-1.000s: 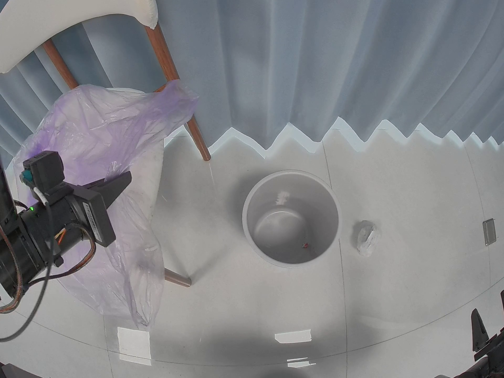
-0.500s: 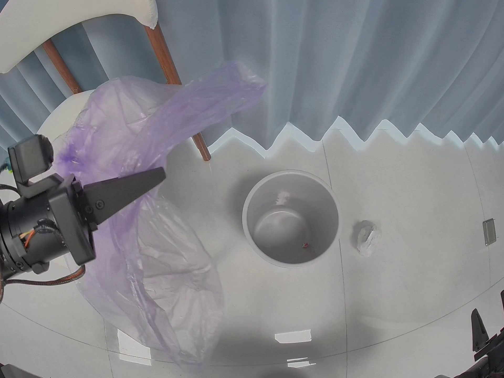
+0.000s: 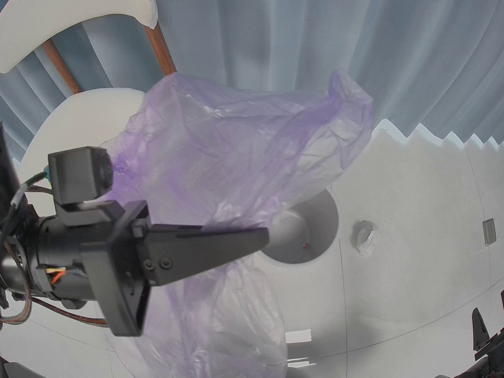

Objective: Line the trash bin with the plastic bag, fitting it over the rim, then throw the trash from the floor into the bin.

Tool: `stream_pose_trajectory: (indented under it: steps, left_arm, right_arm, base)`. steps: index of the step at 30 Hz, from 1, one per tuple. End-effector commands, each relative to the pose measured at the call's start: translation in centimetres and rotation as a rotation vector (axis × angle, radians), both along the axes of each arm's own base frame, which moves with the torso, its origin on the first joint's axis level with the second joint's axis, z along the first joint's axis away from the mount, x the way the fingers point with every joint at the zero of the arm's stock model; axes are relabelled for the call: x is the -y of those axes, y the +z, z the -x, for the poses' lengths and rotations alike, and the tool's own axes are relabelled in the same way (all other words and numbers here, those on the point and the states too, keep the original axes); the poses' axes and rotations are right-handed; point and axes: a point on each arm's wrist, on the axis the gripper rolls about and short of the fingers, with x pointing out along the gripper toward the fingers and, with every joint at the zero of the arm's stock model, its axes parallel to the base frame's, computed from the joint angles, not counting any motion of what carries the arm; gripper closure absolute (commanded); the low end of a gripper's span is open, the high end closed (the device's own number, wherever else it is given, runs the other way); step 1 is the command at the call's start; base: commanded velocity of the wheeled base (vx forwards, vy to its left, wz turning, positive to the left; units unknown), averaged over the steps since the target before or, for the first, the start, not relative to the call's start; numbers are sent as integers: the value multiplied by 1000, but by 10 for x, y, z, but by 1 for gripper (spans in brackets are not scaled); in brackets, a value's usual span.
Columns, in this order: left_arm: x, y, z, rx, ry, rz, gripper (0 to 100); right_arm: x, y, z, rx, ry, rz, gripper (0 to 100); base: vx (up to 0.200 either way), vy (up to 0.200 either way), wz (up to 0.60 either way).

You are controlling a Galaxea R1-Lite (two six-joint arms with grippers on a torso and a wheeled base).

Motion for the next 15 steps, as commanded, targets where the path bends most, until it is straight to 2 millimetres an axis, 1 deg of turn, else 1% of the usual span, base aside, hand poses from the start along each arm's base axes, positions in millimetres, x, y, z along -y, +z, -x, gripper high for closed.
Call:
stream_pose_trajectory:
  steps: [1, 3, 4, 5, 8, 9, 11, 12, 14, 15]
  left_arm:
    - [26, -7, -15, -22, -43, -22, 100]
    - [39, -2, -18, -16, -72, -11, 100]
    - [41, -2, -19, -15, -75, -10, 100]
    - [50, 0, -23, -16, -82, -9, 100]
    - [65, -3, -35, -25, -89, -19, 100]
    - [66, -3, -35, -25, -89, -19, 100]
    - [80, -5, -46, -27, -92, -23, 100]
    - [81, -5, -46, -27, -92, -23, 100]
    - [93, -6, -57, -19, -90, -15, 100]
    - [95, -6, -60, -17, -89, -10, 100]
  right_arm:
    - [0, -5, 0, 0, -3, -2, 0]
    - [0, -5, 0, 0, -3, -2, 0]
    - [0, -5, 0, 0, -3, -2, 0]
    - [0, -5, 0, 0, -3, 0, 0]
    - [0, -5, 0, 0, -2, 0, 0]
    - [0, -5, 0, 0, -3, 0, 0]
    - [0, -5, 0, 0, -2, 0, 0]
    - [0, -5, 0, 0, -3, 0, 0]
    - [0, -5, 0, 0, -2, 1, 0]
    - [0, -5, 0, 0, -3, 1, 0]
  base:
    - [0, 0, 0]
    - [0, 0, 0]
    - [0, 0, 0]
    - [0, 0, 0]
    - [0, 0, 0]
    - [0, 0, 0]
    - [0, 0, 0]
    - [0, 0, 0]
    - [0, 0, 0]
    - [0, 0, 0]
